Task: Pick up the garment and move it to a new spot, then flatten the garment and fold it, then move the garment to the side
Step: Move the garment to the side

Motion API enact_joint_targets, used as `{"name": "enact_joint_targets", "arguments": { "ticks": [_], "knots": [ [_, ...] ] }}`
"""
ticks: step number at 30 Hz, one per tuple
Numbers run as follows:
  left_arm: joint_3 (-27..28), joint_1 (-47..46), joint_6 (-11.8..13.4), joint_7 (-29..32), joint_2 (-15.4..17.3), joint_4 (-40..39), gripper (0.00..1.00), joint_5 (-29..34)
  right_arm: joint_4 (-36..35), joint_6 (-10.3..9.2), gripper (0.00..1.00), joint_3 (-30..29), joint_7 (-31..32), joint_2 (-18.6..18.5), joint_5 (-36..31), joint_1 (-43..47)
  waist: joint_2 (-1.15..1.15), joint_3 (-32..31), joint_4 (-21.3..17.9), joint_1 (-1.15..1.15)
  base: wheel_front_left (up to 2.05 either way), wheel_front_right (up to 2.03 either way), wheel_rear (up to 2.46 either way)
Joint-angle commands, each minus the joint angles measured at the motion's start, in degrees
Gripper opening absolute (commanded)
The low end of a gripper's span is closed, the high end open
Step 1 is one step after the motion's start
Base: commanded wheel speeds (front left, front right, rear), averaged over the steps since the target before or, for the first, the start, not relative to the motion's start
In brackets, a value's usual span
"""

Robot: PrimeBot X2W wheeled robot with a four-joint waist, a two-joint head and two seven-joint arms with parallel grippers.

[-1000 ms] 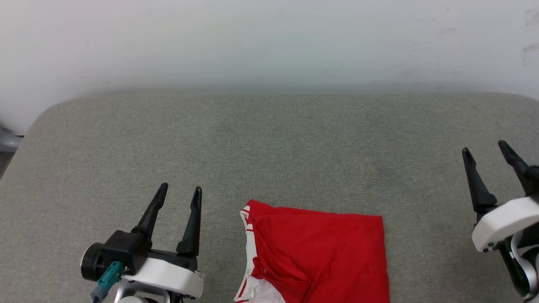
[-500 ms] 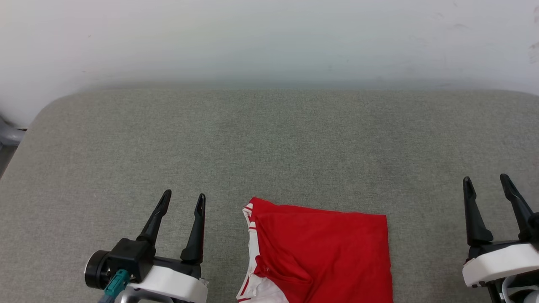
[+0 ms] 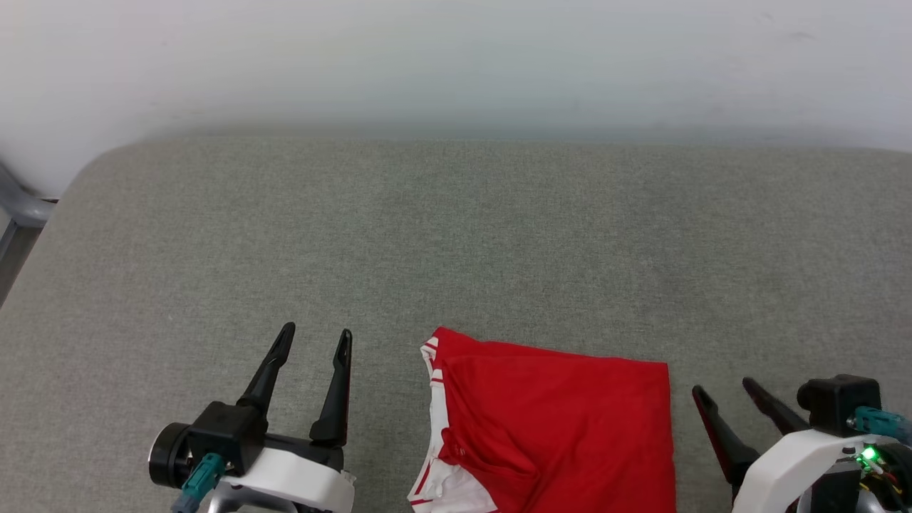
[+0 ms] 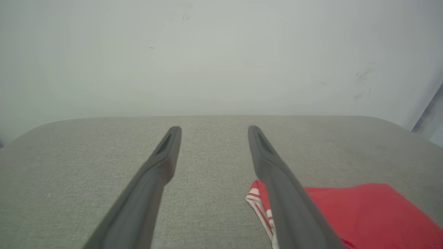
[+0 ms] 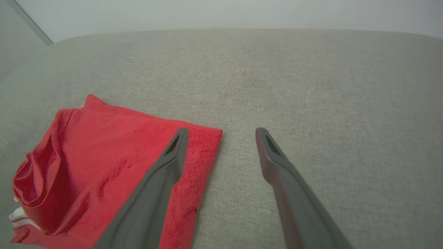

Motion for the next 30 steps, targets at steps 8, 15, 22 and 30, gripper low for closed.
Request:
{"name": "enact_joint_targets", "arguments": {
  "ticks": [8, 15, 22, 30],
  "knots": [
    [-0.67, -2.12, -0.29, -0.13, -0.52, 0.51, 1.0, 0.63, -3.0, -0.03, 1.0, 1.76, 20.14, -0.69, 3.89, 1.3, 0.0, 3.01, 1.73, 0.0, 0.0, 0.0, 0.0],
    [-1.68, -4.09, -0.38, -0.13, -0.66, 1.18, 1.0, 0.72, 0.19, -0.03, 1.0, -0.11, 30.09, 2.95, 3.68, -1.32, 0.0, 5.03, 4.11, 0.0, 0.0, 0.0, 0.0],
    [-1.39, -4.68, -0.43, -0.13, -0.81, 1.34, 1.0, 0.75, 5.12, -0.03, 1.0, 1.39, 32.19, 3.97, 3.34, -3.23, 0.0, 6.2, 5.43, 0.0, 0.0, 0.0, 0.0],
    [-2.21, -5.09, -0.45, -0.13, -0.7, 2.12, 1.0, 0.31, 9.39, -0.04, 0.0, 4.42, 29.95, 2.01, 1.94, -4.78, 0.0, 6.34, 5.34, 0.0, 0.0, 0.0, 0.0]
  ]
}}
